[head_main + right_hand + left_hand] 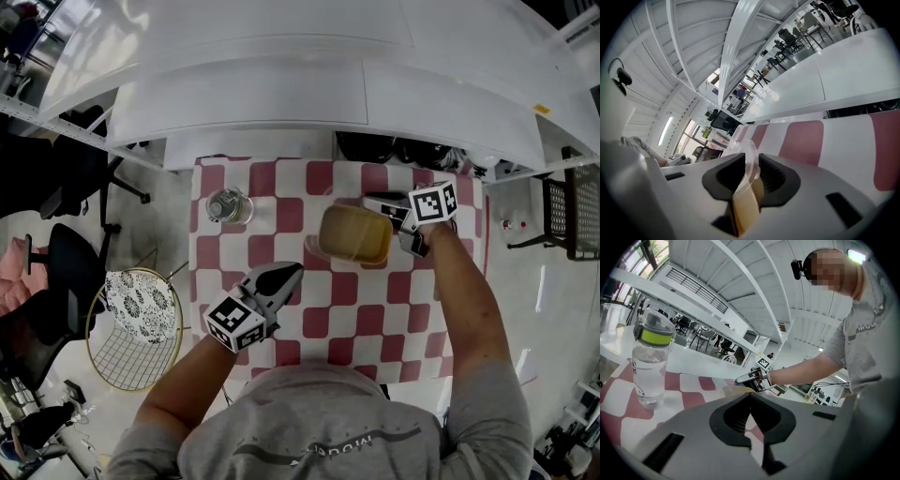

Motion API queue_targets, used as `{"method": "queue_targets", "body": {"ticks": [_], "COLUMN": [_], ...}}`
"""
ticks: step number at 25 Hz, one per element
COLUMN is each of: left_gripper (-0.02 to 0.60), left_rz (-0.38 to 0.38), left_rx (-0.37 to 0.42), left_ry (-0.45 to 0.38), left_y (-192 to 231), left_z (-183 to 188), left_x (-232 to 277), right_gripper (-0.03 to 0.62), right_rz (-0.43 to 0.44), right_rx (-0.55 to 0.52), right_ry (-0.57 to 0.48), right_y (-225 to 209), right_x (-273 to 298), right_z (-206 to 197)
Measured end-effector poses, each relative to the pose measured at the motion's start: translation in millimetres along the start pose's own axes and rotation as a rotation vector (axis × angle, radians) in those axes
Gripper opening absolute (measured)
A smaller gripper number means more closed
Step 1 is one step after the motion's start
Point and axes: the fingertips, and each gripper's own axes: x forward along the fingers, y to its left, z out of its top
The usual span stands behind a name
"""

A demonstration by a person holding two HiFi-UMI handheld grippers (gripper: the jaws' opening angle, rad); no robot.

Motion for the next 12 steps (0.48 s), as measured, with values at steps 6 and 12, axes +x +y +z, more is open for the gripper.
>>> {"method": "queue_targets", "body": {"ticks": [6,12], "left_gripper": [0.012,0.012], "left_rz": [0.007,0.013], "left_rx": [-0.002,0.0], "left_ry": [-0.008,-0.012], "left_y": [0,-1], "left_z": [-1,0], "left_x": [-5,-7], "right_gripper": [0.057,0.054], "right_rz": [0.029,0.081], "right_rx": [0.007,0.028], "right_ry": [-0.025,-0.089], "right_y": [5,18], "right_x": [-6,-17], "right_z": [3,11]}}
